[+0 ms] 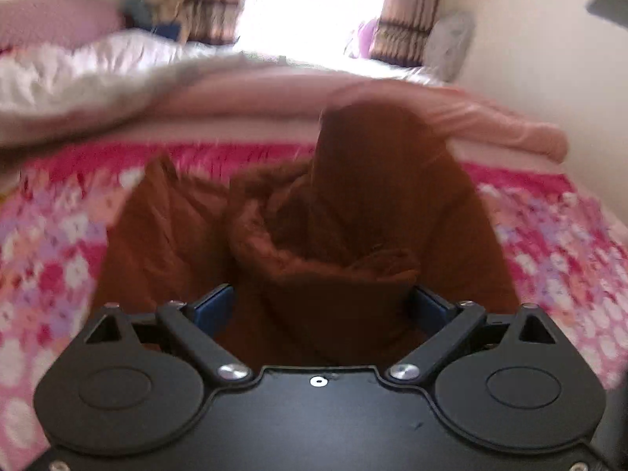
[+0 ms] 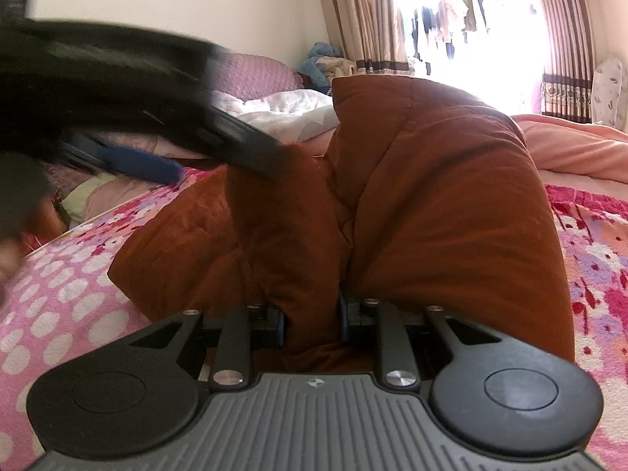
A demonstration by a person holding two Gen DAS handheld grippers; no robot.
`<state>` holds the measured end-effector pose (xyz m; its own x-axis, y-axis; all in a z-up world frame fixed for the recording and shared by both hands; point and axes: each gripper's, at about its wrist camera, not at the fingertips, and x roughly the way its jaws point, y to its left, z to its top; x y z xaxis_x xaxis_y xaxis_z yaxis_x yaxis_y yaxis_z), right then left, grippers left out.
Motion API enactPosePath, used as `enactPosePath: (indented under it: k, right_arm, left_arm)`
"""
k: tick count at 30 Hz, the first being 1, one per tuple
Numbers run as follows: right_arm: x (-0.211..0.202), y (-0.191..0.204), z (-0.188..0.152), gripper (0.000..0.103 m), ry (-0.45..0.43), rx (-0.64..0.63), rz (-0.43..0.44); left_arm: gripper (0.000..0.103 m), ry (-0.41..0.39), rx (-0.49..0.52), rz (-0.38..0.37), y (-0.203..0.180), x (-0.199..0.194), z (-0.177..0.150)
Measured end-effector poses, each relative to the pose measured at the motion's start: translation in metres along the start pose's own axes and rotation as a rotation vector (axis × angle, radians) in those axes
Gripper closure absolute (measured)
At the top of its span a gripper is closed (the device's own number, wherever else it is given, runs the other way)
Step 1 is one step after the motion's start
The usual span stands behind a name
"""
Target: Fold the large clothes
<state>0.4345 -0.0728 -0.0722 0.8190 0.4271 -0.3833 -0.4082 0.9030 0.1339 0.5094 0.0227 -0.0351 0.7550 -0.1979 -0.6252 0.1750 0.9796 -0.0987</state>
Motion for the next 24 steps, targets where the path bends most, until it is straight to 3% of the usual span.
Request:
enactPosePath:
  k: [4, 9, 12, 15, 17, 18, 19, 22, 23, 24]
  right_arm:
    - [-0.003, -0.003, 0.0, 0.074, 0.002, 0.004, 0.018]
    - [-0.031, -0.011, -0.001, 0.064, -0.036, 0.007, 0.075]
    - [-0.069, -0.034, 0.0, 0.062, -0.114, 0.078, 0.098]
    - [-0.095, -0.072, 0.006, 0.062, -0.201, 0.176, -0.01]
    - [-0.085, -0.097, 0.008, 0.07, -0.14, 0.242, -0.078]
    - [-0.075, -0.108, 0.005, 0.085, -0.093, 0.285, -0.086]
    - [-0.067, -0.115, 0.0, 0.093, -0.064, 0.312, -0.086]
    - [-0.056, -0.116, -0.012, 0.096, -0.059, 0.323, -0.068]
    - [-0.053, -0.115, -0.013, 0.096, -0.046, 0.306, -0.074]
    - [-0.051, -0.113, -0.014, 0.096, -0.035, 0.294, -0.077]
  left_arm:
    - [0.004, 0.076, -0.141, -0.071, 0.021, 0.029, -0.007]
    - [0.008, 0.062, -0.139, -0.067, 0.026, 0.02, -0.007]
    - [0.011, 0.047, -0.15, -0.067, 0.028, 0.012, -0.011]
    - [0.015, 0.027, -0.142, -0.059, 0.026, 0.008, -0.013]
    - [0.019, 0.021, -0.147, -0.069, 0.028, 0.008, -0.017]
    - [0.02, 0.023, -0.151, -0.074, 0.03, 0.008, -0.018]
    - [0.021, 0.025, -0.153, -0.077, 0.029, 0.012, -0.015]
    - [0.03, 0.025, -0.156, -0.091, 0.03, 0.009, -0.017]
    - [0.036, 0.024, -0.153, -0.095, 0.03, 0.01, -0.016]
    - [0.051, 0.016, -0.15, -0.109, 0.028, 0.007, -0.016]
